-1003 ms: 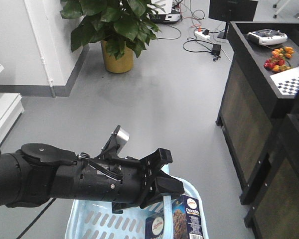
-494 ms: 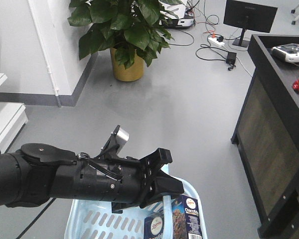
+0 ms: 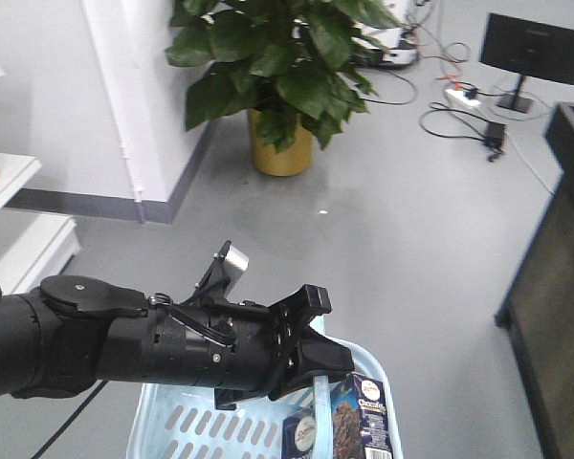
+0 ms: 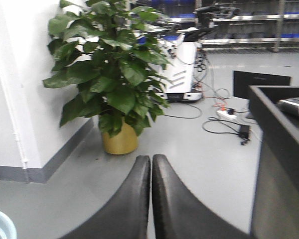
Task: Left arm holds basket, right arm returns cookies
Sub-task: 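Drive past the potted plant and produce counters carrying the basket, then turn and approach the snack shelf with the basket in the left gripper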
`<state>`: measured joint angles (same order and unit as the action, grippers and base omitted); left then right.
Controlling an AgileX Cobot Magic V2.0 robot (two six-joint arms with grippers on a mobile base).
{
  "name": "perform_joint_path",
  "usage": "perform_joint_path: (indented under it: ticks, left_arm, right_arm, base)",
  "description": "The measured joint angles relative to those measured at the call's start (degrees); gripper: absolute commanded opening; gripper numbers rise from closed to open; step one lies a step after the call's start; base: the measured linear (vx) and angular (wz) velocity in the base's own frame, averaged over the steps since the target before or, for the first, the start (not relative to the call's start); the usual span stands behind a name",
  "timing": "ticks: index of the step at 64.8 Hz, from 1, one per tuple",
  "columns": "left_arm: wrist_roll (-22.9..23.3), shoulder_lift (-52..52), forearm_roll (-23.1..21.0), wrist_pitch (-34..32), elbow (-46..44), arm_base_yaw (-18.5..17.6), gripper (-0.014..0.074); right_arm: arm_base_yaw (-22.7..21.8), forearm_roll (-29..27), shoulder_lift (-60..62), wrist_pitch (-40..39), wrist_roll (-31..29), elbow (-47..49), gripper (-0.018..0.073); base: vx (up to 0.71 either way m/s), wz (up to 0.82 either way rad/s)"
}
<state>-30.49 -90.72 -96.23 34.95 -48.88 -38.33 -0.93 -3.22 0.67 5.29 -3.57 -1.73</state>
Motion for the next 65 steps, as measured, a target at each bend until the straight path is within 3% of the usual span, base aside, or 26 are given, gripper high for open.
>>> perform_joint_path:
  ticks: [65]
  left_arm:
    - [0.0,0.0,0.0,-0.1,0.0,0.0,-0.0006]
  right_arm:
    - [0.0,0.0,0.0,0.0,0.0,0.0,-0.0008]
  base:
    - [0.24,0.54]
